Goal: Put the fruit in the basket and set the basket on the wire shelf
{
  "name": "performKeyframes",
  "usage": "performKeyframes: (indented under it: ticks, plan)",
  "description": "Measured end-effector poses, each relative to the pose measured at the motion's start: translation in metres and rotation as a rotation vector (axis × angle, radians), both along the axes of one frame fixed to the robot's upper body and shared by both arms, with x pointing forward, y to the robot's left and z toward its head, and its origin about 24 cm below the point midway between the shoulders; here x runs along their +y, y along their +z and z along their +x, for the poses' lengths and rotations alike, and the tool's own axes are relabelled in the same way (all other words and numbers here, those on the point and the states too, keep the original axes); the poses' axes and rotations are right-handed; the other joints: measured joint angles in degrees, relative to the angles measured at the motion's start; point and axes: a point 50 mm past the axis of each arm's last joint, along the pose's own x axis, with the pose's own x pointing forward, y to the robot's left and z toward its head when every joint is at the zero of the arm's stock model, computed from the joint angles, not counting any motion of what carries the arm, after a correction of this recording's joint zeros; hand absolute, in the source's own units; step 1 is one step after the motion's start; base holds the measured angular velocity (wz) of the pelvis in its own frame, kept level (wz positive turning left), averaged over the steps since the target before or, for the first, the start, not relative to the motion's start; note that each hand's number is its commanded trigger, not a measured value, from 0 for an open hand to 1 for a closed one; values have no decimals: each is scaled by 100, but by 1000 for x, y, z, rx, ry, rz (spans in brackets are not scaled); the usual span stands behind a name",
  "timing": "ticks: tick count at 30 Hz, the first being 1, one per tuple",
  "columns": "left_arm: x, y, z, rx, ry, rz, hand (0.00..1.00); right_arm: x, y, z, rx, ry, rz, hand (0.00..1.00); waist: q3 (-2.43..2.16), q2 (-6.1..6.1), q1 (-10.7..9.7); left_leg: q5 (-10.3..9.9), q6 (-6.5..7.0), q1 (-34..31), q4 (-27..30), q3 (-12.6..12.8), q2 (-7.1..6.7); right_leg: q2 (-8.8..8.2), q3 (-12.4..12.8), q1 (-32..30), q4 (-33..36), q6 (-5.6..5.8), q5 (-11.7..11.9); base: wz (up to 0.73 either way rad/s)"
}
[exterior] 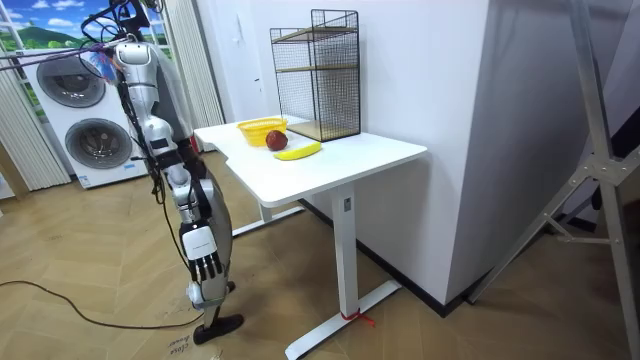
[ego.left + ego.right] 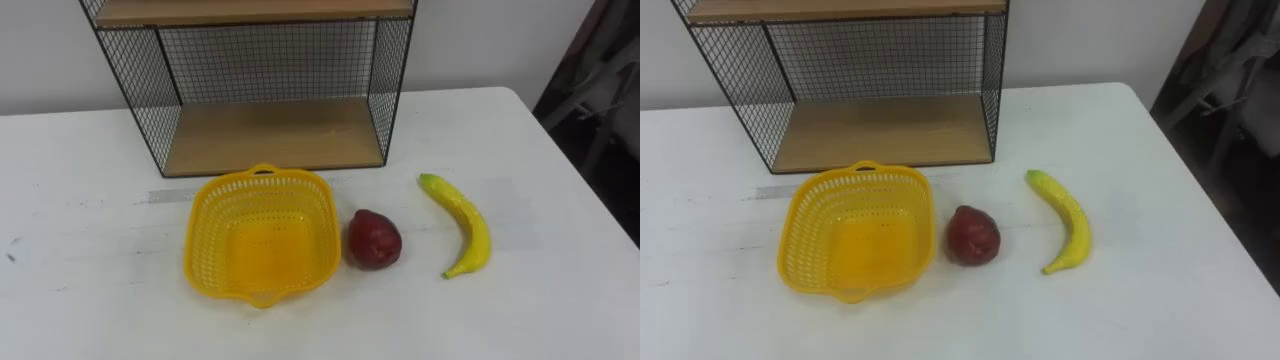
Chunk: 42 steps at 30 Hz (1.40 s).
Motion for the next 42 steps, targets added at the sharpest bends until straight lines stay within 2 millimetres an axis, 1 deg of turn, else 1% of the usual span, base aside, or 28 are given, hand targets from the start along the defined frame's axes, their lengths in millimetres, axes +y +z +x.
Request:
performKeyframes:
  ticks: [6, 12, 15, 18, 19, 20, 23, 24, 26, 27, 29, 30, 31, 33, 35, 36, 38, 39, 40, 41, 42]
  plan:
    - [3, 1, 1, -12, 15, 7, 0, 0, 0, 2, 1, -21, 5, 0, 13, 2, 7, 0, 0, 26, -41, -2, -7, 33, 33, 22, -43, 5, 5, -2]
    - [5, 1, 1, -19, 34, 35, 0, 0, 0, 0, -23, -133, -20, 0, 23, 13, 20, 0, 0, 50, -73, 0, -7, 36, 32, 29, -53, 5, 5, 0]
    - [7, 1, -1, -19, 56, 43, 0, 0, 0, -4, -22, -193, -28, 0, 28, 6, -5, 0, 0, 81, -82, -14, -14, 27, 0, 79, -93, 5, 6, 4]
    - [8, 2, -3, -18, 80, 46, 0, 0, 0, -9, -46, -347, -39, 0, 30, 8, 14, 0, 0, 147, -125, -10, -21, 30, 31, 141, -138, 10, 9, -3]
    - [9, 2, -5, -19, 96, 50, 0, -1, 0, -10, -65, -433, -46, 0, 29, 7, 14, 0, 0, 149, -129, -7, -22, 32, 42, 139, -140, 11, 10, -4]
    - [10, 2, -5, -20, 103, 52, 0, -1, 0, -10, -76, -481, -49, 0, 29, 7, 16, 0, 0, 151, -133, -6, -22, 33, 50, 139, -141, 11, 11, 0]
    - [11, 3, -8, -23, 130, 90, 0, 2, 0, -12, -139, -776, -64, 0, 23, -20, -32, 0, 0, 151, -149, -10, -22, 36, 46, 140, -144, 12, 13, 0]
    - [11, 3, -8, -26, 140, 96, 0, 3, 0, -12, -147, -824, -63, 0, 24, -25, -39, 0, 0, 151, -149, -11, -22, 38, 47, 144, -143, 10, 14, 0]
    - [12, 3, -9, -38, 180, 117, 0, 2, 0, -13, -180, -989, -60, 0, 27, -36, -65, 0, 0, 153, -152, -17, -19, 46, 43, 173, -150, 15, 45, 3]
    - [13, 3, -10, -41, 188, 121, 0, 2, 0, -13, -191, -1035, -62, 0, 26, -42, -62, 0, 0, 153, -152, -17, -19, 46, 38, 174, -151, 16, 46, 0]
    - [19, 5, -15, -54, 237, 155, 0, -2, 1, -15, -248, -1250, -72, 0, 28, -72, -59, 0, 0, 173, -150, 0, -17, 46, 46, 184, -148, 15, 48, 0]
    - [20, 6, -17, -57, 251, 162, 0, -3, 2, -14, -258, -1301, -78, 0, 30, -77, -62, 0, 0, 179, -151, 1, -17, 46, 48, 188, -149, 16, 49, -3]
    - [21, 6, -19, -54, 266, 176, 0, -7, 3, -15, -277, -1400, -94, 0, 29, -83, -75, 0, 0, 190, -152, 13, -18, 45, 52, 192, -149, 19, 53, 0]
    - [22, 7, -24, -48, 292, 196, 0, -11, 4, -14, -310, -1537, -118, 0, 25, -104, -105, 0, 0, 218, -157, 17, -19, 47, 72, 197, -152, 20, 53, -2]
    - [25, 8, -31, -40, 337, 216, 0, -19, 6, -9, -358, -1706, -142, 0, 26, -126, -191, 0, 1, 240, -151, 17, -17, 57, 132, 211, -154, 21, 53, -6]
    - [26, 9, -32, -39, 347, 220, 0, -22, 7, -8, -371, -1744, -149, 0, 26, -126, -211, 1, 3, 240, -145, 17, -17, 57, 140, 211, -153, 23, 54, -3]
    - [30, 11, -33, -54, 373, 238, 0, -38, 13, 2, -436, -1886, -176, 0, 22, -138, -306, 14, 25, 234, -152, 14, -26, 51, 144, 211, -164, 39, 64, 0]
    - [31, 11, -33, -58, 378, 245, 0, -43, 15, 4, -449, -1923, -186, 0, 21, -141, -326, 16, 28, 232, -151, 15, -27, 50, 141, 210, -165, 42, 66, 0]
    - [33, 12, -33, -67, 389, 257, 0, -52, 19, 7, -478, -1980, -217, 0, 19, -144, -352, 19, 32, 229, -148, 15, -32, 47, 149, 210, -162, 45, 67, 0]
    - [36, 13, -32, -79, 398, 268, 0, -63, 24, 11, -517, -2019, -250, 0, 5, -176, -369, 23, 38, 231, -157, 20, -38, 42, 153, 209, -158, 47, 68, 0]
    - [37, 14, -32, -85, 404, 272, 0, -68, 27, 14, -539, -2033, -265, 0, 2, -184, -383, 26, 42, 234, -162, 25, -41, 40, 149, 207, -157, 51, 70, 0]
